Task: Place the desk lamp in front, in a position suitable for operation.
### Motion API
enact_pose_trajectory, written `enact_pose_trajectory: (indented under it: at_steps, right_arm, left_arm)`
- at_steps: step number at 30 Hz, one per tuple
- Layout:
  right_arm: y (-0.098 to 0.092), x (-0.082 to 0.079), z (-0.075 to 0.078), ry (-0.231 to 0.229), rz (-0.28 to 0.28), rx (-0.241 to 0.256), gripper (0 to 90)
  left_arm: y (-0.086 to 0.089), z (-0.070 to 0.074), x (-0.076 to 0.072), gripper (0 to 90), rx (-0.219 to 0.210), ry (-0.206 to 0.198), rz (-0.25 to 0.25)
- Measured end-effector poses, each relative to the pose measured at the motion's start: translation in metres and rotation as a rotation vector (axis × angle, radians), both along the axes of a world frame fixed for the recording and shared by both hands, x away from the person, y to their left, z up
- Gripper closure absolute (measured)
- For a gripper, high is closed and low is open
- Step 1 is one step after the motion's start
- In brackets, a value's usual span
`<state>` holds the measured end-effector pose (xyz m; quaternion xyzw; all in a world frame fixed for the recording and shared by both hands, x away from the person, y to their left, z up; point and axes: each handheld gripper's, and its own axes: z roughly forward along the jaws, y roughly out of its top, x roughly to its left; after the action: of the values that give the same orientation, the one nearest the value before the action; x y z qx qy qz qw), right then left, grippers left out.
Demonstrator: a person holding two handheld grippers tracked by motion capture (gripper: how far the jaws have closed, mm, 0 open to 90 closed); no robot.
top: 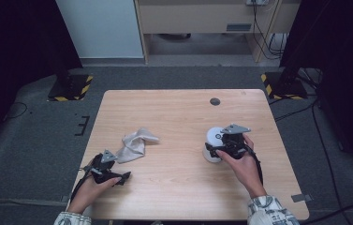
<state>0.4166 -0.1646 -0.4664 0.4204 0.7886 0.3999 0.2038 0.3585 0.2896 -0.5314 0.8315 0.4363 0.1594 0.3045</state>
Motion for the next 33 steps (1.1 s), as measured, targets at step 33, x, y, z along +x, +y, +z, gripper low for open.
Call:
enact_pose_trajectory:
  at_steps: [33]
  right_arm:
    - [0.069, -0.046, -0.001, 0.019, 0.204, -0.035, 8.8]
  left_arm:
    - [0.000, 0.000, 0.001, 0.0, -0.001, 0.001, 0.000]
